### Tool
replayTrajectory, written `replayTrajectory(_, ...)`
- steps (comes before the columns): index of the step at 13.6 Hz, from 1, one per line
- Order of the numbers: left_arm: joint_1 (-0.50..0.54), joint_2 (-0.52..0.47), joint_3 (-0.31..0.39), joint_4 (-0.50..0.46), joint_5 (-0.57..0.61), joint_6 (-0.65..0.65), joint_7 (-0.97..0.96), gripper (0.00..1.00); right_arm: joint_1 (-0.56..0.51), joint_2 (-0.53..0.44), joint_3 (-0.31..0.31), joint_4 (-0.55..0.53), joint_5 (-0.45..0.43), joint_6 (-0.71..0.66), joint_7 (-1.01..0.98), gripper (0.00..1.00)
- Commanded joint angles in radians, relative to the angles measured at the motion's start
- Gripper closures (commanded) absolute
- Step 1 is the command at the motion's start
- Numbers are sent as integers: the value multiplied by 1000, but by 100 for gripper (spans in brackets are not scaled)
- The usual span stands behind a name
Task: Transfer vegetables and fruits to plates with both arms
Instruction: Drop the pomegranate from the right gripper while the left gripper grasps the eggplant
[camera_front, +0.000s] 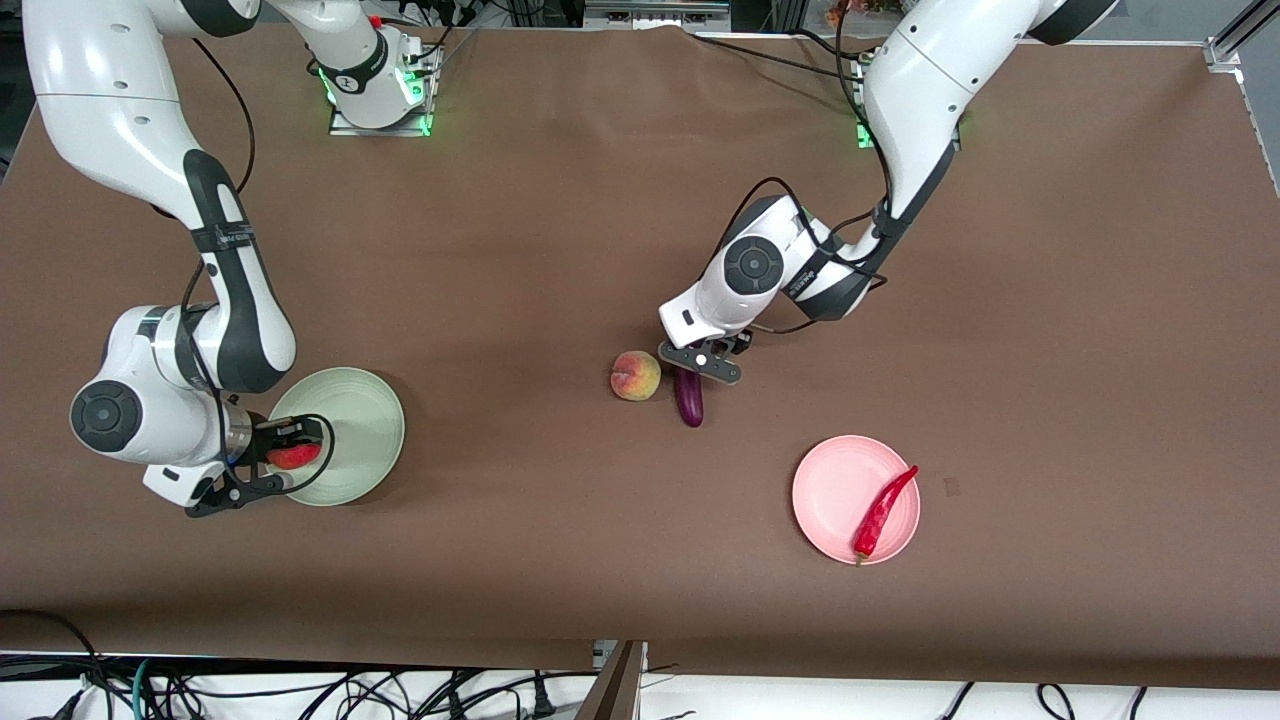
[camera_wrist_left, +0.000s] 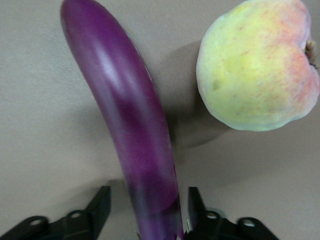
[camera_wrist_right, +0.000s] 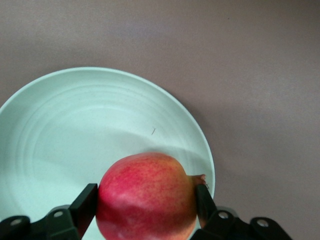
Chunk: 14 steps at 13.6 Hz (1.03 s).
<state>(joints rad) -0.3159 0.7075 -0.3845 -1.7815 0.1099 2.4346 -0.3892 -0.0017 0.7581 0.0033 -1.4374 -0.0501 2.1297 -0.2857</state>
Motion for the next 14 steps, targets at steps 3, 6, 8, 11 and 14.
replayTrajectory(3, 4, -17, 9, -4, 28, -2, -25, 96, -14, -42, 24, 5, -5, -2, -1, 0)
replayTrajectory(6, 38, -100, 24, 11, 28, -193, -23, 96, -6, -86, 131, 35, -4, -85, 150, 0)
replayTrajectory(8, 98, -158, 30, 23, 28, -273, -14, 93, -4, -85, 222, 51, 18, -91, 329, 0)
replayTrajectory(11, 178, -163, 39, 91, 124, -276, 45, 89, 29, -63, 334, 51, 45, -35, 578, 0)
replayTrajectory(14, 250, -73, 41, 216, 209, -267, 125, 89, 190, -24, 331, 51, 39, 134, 863, 0)
